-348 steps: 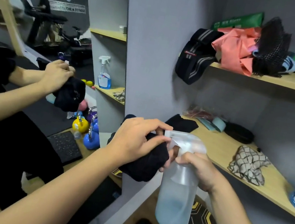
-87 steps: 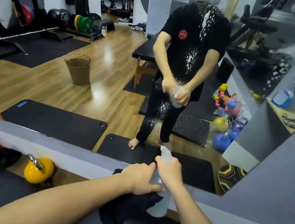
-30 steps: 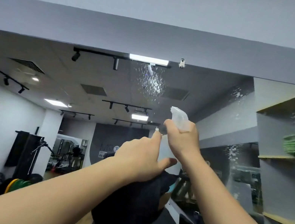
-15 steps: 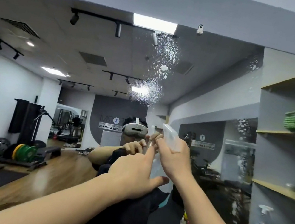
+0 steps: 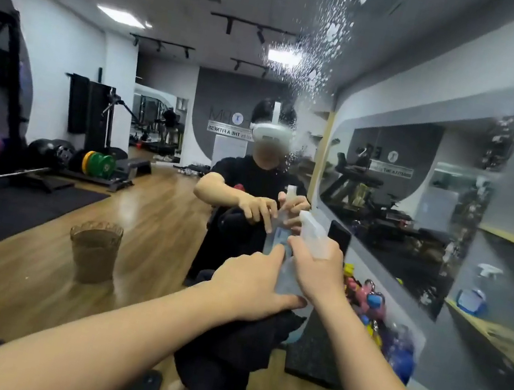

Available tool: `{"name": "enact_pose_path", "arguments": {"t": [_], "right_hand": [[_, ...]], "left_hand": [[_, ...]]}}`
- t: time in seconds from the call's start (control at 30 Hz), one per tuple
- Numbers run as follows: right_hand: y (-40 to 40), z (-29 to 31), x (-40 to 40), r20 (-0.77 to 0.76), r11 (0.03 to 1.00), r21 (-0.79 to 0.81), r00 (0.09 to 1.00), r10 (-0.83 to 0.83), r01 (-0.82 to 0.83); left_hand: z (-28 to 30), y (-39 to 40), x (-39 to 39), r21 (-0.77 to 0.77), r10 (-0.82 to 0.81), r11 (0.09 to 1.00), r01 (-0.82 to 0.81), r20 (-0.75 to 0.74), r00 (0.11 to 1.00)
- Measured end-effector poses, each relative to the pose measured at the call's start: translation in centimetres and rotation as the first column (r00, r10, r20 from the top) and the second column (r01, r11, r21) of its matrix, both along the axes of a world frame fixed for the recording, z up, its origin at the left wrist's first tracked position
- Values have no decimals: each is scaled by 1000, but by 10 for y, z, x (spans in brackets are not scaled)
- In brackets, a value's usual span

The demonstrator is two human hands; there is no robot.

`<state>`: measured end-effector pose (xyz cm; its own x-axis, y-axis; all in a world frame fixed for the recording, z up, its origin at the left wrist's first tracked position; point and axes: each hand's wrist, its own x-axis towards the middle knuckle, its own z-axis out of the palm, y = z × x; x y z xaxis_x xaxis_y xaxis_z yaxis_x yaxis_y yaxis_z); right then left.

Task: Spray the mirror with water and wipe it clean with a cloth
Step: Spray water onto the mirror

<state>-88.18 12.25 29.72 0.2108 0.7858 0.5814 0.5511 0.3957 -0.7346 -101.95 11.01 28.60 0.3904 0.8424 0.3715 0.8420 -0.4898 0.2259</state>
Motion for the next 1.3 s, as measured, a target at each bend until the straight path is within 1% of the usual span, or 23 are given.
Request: {"name": "enact_pose_path", "arguments": {"t": [0.07, 0.2, 0.33, 0.4, 0.5, 0.63, 0.83, 1.0, 1.07, 1.17, 1.3], "right_hand": [[-7, -27, -4, 22, 998, -59, 1000, -3, 5], [-24, -79, -16, 35, 989, -146, 999, 34, -29], [-34, -130, -24, -41, 946, -323, 999, -30, 15], [-41, -149, -32, -60, 932, -362, 998, -18, -5], [-53, -175, -45, -28, 908, -418, 1000, -3, -9], [-70, -206, -62, -31, 867, -498, 1000, -5, -11], [-88, -243, -90, -82, 802, -598, 995, -49, -10], [-101, -270, -114, 6, 739, -674, 1000, -4, 7], [-105, -275, -121, 37, 736, -676, 999, 11, 18], [-107, -276, -127, 17, 744, -668, 999, 29, -10], [-94, -272, -129, 40, 778, -627, 998, 54, -17]], "left_hand": [[-28, -7, -3, -63, 0, 998, 0, 1, 1000], [-80, -19, -12, -241, -5, 970, 16, 45, 999], [-126, -30, -21, -354, -2, 935, 3, 4, 1000], [-145, -34, -28, -394, -10, 919, 1, -21, 1000], [-169, -42, -40, -449, -44, 894, 16, -52, 998], [-200, -54, -57, -501, -71, 865, 16, -92, 993], [-233, -70, -85, -555, -103, 831, 29, -102, 989], [-257, -82, -107, -640, -112, 768, 25, -96, 989], [-261, -88, -111, -656, -118, 754, 20, -105, 987], [-265, -89, -117, -669, -115, 743, 4, -122, 986], [-259, -80, -123, -643, -69, 766, -7, -93, 993]]}}
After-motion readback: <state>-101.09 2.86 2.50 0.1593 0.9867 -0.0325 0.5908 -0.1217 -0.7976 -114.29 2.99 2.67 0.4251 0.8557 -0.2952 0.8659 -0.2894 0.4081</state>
